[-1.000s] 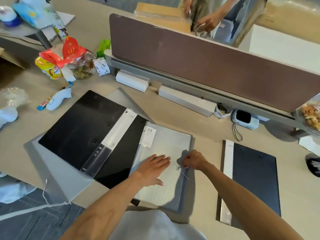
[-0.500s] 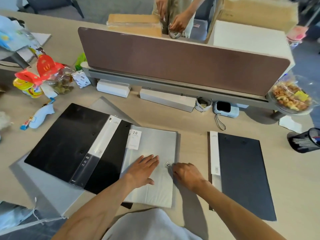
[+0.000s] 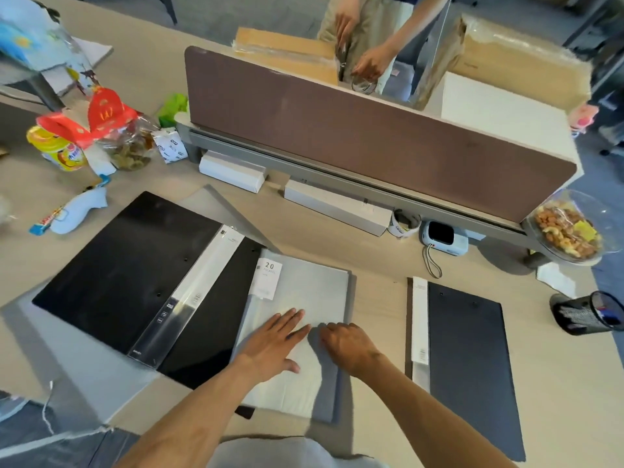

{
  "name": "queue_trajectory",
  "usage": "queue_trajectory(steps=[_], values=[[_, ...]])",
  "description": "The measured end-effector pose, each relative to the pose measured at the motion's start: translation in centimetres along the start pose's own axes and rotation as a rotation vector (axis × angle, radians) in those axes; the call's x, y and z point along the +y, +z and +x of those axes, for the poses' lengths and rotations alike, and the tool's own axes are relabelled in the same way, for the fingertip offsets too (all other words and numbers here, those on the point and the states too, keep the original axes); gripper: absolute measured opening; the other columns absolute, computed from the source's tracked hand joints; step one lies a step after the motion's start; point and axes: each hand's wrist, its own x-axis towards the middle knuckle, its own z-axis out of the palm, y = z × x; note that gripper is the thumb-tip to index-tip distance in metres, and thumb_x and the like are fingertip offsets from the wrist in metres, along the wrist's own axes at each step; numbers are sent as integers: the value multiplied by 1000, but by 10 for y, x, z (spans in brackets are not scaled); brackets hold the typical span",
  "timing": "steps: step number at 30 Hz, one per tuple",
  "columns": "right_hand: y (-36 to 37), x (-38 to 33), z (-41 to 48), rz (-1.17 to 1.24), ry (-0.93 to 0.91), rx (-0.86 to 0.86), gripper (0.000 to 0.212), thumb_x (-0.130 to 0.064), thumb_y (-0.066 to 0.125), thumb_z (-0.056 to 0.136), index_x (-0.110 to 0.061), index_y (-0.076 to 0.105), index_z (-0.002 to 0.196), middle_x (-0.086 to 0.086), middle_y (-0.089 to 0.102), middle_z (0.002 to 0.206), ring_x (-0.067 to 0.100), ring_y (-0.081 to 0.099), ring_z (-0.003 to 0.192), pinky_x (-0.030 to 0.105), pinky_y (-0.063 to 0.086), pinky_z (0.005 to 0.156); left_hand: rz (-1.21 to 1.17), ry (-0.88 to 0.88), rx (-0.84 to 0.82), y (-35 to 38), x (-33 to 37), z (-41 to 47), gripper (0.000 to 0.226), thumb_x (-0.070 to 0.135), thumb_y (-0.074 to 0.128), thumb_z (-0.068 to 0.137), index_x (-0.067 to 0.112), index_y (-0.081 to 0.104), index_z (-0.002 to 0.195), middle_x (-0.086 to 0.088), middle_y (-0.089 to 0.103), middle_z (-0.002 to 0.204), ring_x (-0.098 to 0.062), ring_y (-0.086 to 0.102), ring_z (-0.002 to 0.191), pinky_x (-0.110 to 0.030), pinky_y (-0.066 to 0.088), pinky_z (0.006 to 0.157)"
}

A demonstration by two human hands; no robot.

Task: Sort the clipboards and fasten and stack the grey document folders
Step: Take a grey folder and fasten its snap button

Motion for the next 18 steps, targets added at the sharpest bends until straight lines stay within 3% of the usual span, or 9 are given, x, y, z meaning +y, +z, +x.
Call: queue_trajectory(steps=[4, 10, 14, 18], values=[[-10, 3, 15, 328, 205, -74, 21, -23, 45, 89, -15, 62, 98, 10, 69, 102, 31, 64, 95, 36, 49, 78, -40, 12, 8, 2, -5, 1, 84, 59, 40, 94, 24, -7, 154, -1, -22, 160, -20, -18, 149, -35, -11, 119], [-18, 9, 23, 656, 506, -19, 23, -29, 54, 83, -22, 57, 62, 4, 62, 73, 22, 61, 72, 27, 45, 61, -51, 10, 6, 3, -7, 0, 84, 59, 41, 94, 24, -6, 154, -1, -20, 161, -20, -18, 149, -35, -12, 118], [-17, 24, 7, 679, 534, 5, 27, -27, 55, 85, -31, 51, 59, 0, 64, 76, 22, 62, 76, 31, 49, 65, -47, 16, -12, 3, -8, 1, 83, 61, 38, 93, 26, -7, 154, 0, -21, 161, -20, -18, 149, -37, -8, 120], [-9, 23, -10, 586, 429, 22, 19, -27, 48, 87, -28, 50, 68, 2, 69, 84, 27, 64, 78, 33, 48, 65, -40, 12, -34, 5, -8, 2, 83, 62, 37, 93, 27, -8, 154, 2, -25, 158, -20, -20, 148, -38, -5, 122]])
